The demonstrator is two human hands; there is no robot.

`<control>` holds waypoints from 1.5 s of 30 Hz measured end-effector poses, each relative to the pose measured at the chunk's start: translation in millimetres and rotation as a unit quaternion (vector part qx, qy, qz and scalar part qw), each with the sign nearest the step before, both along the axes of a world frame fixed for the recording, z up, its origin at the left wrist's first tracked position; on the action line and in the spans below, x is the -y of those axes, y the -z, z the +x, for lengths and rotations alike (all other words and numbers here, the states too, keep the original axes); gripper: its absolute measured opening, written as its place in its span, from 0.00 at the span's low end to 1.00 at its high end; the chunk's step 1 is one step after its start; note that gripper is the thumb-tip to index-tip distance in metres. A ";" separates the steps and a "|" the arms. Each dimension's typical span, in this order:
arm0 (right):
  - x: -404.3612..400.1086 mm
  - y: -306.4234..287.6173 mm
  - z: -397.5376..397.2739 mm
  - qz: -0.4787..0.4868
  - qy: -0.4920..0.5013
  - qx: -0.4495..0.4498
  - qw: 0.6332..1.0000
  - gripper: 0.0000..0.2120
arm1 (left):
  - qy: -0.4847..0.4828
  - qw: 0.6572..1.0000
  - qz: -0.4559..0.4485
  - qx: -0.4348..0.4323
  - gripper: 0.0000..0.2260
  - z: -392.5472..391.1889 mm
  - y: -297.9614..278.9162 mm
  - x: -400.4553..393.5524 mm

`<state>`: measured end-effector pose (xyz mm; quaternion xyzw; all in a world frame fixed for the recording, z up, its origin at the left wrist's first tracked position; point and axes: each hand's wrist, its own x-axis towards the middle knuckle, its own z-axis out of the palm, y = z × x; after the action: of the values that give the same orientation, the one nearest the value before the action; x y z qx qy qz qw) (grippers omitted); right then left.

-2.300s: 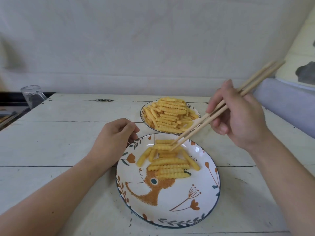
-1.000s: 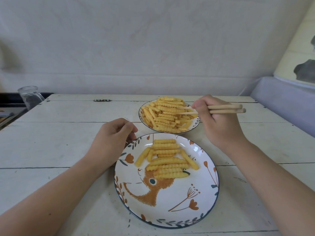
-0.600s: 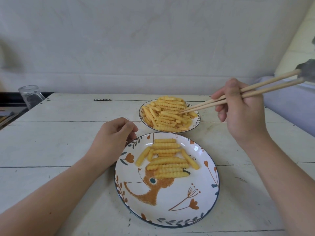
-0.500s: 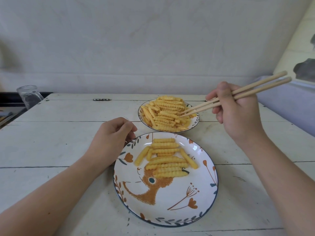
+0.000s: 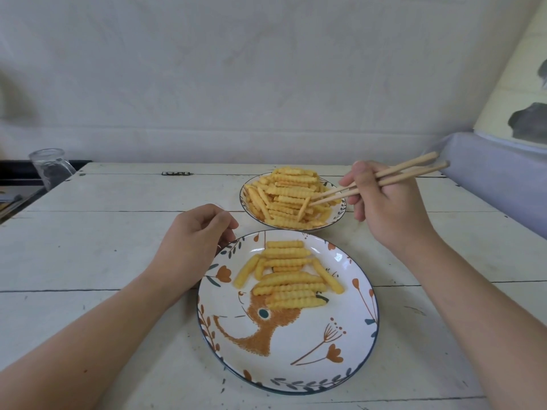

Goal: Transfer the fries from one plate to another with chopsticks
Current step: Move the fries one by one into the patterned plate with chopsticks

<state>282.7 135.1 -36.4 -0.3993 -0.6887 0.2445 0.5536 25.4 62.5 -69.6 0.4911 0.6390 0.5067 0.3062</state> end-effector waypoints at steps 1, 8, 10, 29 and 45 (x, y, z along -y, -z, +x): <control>0.1 -1.0 0.1 0.002 0.002 -0.010 1.000 0.17 | 0.000 1.000 0.000 -0.001 0.13 0.0 -0.1 0.2; 7.3 -25.2 10.0 0.035 0.000 -0.130 0.991 0.26 | 0.006 1.000 0.003 0.004 0.13 -1.3 0.4 -0.7; 10.0 -27.6 9.0 0.048 -0.027 -0.138 0.989 0.26 | 0.004 1.000 0.004 0.000 0.12 -1.2 1.0 -0.7; 36.7 -38.6 0.9 -0.082 -0.166 -0.024 0.983 0.21 | -0.001 1.000 0.002 -0.009 0.13 -1.4 1.8 -1.4; 26.5 -28.4 -3.5 -0.109 -0.201 -0.057 0.972 0.23 | 0.002 1.000 -0.002 -0.001 0.13 -1.1 0.8 -1.4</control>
<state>279.2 108.6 -7.9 -0.2959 -0.6915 0.4468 0.4844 24.3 63.9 -70.4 0.4919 0.6392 0.5048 0.3076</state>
